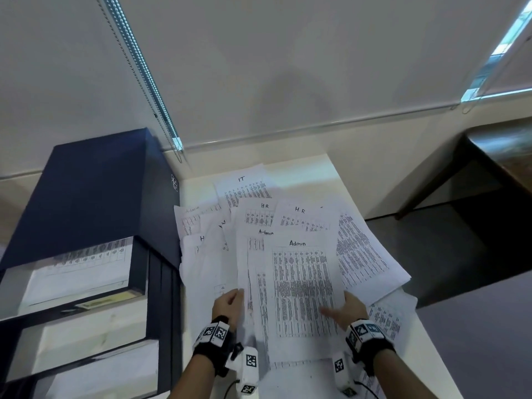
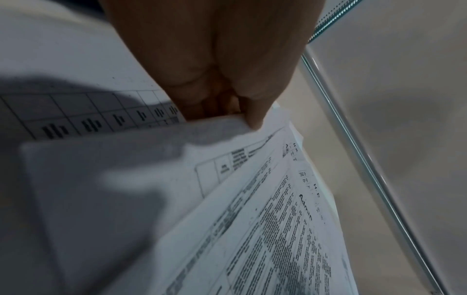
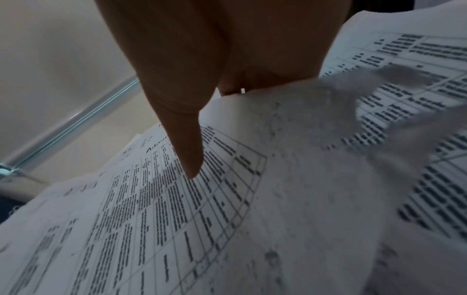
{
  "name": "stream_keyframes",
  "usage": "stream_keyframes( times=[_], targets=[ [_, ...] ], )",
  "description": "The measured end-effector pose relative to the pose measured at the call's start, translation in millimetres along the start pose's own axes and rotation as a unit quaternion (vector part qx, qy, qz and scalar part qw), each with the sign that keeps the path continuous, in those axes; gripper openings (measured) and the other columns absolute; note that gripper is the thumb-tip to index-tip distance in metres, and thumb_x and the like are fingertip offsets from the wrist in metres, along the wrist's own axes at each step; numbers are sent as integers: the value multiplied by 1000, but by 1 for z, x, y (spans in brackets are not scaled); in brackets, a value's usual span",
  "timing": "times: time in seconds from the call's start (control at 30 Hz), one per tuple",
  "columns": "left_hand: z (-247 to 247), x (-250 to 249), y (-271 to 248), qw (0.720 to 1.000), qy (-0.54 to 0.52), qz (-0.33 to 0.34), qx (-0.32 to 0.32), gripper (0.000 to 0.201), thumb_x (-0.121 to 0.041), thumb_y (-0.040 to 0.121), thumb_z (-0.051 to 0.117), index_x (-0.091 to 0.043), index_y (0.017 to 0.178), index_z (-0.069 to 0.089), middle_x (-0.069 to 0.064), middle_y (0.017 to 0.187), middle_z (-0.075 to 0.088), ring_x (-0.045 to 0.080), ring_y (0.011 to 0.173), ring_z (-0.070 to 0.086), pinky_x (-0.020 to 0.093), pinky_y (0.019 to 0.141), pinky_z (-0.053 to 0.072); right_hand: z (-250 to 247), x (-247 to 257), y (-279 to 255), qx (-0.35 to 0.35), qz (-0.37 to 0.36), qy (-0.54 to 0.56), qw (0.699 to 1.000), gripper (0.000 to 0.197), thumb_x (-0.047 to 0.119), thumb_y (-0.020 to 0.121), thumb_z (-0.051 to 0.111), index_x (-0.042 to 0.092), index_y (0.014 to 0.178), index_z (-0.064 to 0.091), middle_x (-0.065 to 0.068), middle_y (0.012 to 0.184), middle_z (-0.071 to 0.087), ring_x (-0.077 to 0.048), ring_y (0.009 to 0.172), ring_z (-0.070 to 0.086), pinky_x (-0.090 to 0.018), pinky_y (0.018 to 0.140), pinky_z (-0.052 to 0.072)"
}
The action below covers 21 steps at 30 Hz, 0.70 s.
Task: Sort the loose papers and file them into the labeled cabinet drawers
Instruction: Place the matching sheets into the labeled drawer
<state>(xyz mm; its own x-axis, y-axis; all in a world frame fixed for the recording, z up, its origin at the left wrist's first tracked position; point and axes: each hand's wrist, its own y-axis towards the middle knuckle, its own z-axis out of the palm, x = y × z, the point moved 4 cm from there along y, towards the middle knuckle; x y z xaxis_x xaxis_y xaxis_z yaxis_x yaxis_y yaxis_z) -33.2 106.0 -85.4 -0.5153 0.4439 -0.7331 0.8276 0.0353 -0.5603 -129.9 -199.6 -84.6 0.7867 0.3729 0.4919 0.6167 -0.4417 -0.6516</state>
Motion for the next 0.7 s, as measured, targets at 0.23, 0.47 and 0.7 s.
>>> stream_keyframes(
  times=[0.23, 0.47, 0.7],
  targets=[
    [-11, 3, -10, 1000, -8, -30, -2, 30, -12, 70, 87, -5, 94, 71, 8, 82, 73, 19, 76, 66, 19, 73, 51, 13, -3, -19, -45, 23, 11, 999, 95, 28, 68, 88, 6, 145, 36, -15, 142, 50, -32, 130, 49, -42, 107, 43],
    [-25, 5, -32, 1000, -24, -17, -11, 51, -41, 57, 92, -14, 91, 65, 0, 80, 66, 17, 77, 61, 25, 81, 50, 10, -47, -47, -49, 98, 47, 993, 95, 24, 72, 86, 0, 147, 34, -17, 148, 44, -34, 135, 44, -43, 110, 37],
    [-44, -22, -29, 992, -97, 54, -64, 43, -27, 93, 63, 1, 126, 61, 14, 126, 64, 26, 118, 58, 32, 105, 42, -14, -62, -64, -87, 105, 71, 988, 80, 32, 77, 82, -8, 136, 45, -25, 139, 51, -36, 126, 52, -42, 105, 42]
  ],
)
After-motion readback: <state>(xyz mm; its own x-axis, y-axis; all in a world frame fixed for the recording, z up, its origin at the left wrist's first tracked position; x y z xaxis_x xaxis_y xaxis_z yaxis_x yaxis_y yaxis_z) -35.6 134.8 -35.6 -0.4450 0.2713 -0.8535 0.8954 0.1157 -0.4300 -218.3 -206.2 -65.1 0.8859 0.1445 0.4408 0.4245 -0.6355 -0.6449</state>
